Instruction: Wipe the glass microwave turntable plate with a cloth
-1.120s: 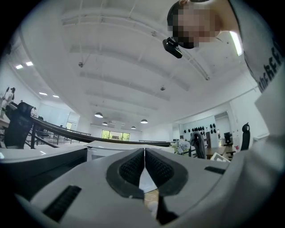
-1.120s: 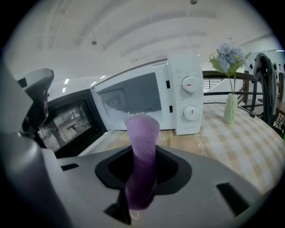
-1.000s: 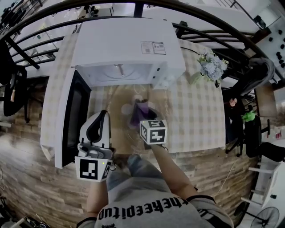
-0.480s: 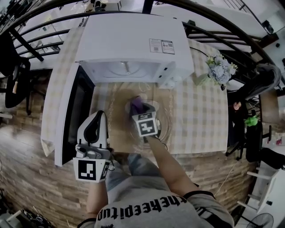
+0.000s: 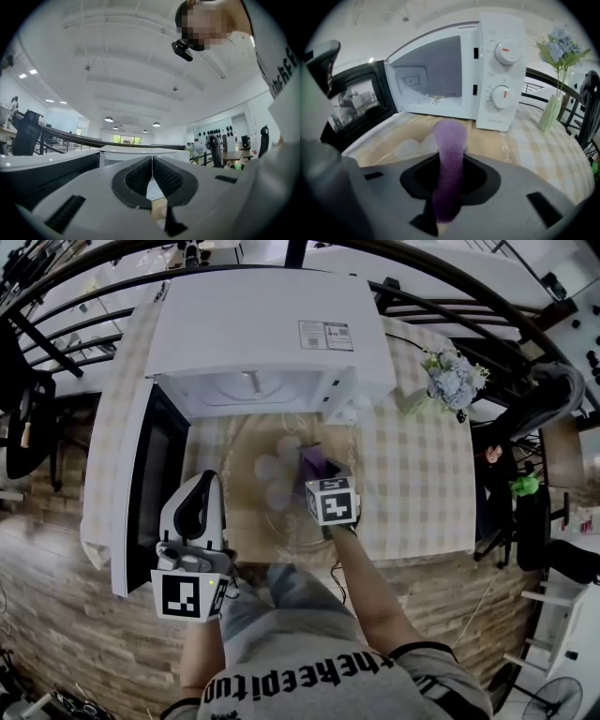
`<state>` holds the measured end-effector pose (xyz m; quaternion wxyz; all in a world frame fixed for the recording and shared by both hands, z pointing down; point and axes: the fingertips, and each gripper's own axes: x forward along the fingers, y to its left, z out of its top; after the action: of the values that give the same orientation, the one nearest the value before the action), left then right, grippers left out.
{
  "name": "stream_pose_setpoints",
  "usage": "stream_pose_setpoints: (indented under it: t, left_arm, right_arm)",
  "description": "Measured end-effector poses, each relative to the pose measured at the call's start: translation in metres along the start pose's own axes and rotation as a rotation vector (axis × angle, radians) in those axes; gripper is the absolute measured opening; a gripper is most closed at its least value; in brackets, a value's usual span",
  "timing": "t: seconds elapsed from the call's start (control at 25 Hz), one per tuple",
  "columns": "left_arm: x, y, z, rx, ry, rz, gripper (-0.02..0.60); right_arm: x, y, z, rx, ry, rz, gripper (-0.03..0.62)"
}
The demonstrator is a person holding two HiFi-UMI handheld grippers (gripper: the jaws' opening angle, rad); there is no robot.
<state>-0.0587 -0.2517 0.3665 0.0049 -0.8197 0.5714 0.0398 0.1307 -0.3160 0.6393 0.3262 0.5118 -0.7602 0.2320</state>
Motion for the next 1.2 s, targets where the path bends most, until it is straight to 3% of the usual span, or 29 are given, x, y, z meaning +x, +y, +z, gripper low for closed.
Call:
stream_pose_setpoints:
  t: [0.36,0.68,0.88,1.2]
  left_arm:
    - [0.005,-0.007,0.008,-0.003,-0.028,-0.031,0.011]
    - [0.001,-0.004,0.006,0.005,-0.012,-0.02,0.011]
    - [-0.003,-0.002,0.005,0.006,-0.01,-0.017,0.011]
    - [-0.012,0.001,0.007,0.009,-0.004,-0.01,0.011]
  right_arm:
    - [-0.022,-0.05,-0.022,0.048,0.007,-0.097,0.11]
    - [-0.032,-0.061,-0.03,0.078,0.016,-0.129,0.109]
    - [-0.03,-0.014,-0.019,0.112,-0.015,-0.025,0.109]
    - [-0.016,0.107,0.006,0.024,-0.034,0.194,0.11]
